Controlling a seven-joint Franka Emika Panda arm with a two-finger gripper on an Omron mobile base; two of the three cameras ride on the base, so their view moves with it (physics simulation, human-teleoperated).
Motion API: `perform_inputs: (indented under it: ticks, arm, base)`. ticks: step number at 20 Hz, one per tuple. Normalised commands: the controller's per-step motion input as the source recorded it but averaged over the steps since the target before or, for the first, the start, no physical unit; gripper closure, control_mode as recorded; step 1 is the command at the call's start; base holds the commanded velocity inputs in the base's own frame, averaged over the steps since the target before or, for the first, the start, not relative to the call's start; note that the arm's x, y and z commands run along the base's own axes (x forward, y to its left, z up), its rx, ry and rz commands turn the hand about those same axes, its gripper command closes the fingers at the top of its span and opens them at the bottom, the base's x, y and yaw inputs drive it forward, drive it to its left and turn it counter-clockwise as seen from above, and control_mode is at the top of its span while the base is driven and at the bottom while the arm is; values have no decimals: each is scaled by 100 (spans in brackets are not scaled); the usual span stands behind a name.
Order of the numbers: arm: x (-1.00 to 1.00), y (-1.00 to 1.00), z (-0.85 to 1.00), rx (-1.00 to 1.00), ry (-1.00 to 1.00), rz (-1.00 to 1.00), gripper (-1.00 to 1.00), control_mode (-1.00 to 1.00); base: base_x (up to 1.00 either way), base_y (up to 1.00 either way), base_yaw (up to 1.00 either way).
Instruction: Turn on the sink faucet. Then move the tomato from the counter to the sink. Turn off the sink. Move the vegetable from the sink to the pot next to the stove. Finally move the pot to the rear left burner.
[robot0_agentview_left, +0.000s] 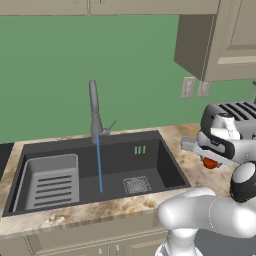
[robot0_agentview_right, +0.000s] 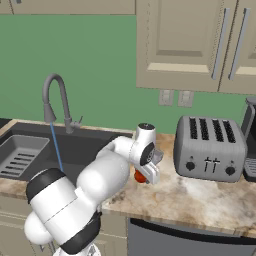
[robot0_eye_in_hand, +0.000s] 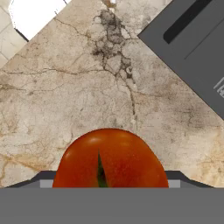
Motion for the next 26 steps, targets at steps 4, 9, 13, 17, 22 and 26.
perform_inputs:
  ticks: [4,9,13,17,22,26]
  arm:
    - [49,99,1,0,0,14,100,-100]
    - [64,100,0,0,2,17,100,-100]
    - [64,98,0,0,6,20,100,-100]
    - [57,88,0,0,6,19,100,-100]
    - [45,63,-5,0,10,12,100,-100]
    - [39,38,-25,0,6,8,100,-100]
  base:
    - [0,0,0]
    - [0,0,0]
    - [0,0,0]
    - [0,0,0]
    - [0,0,0]
    - [0,0,0]
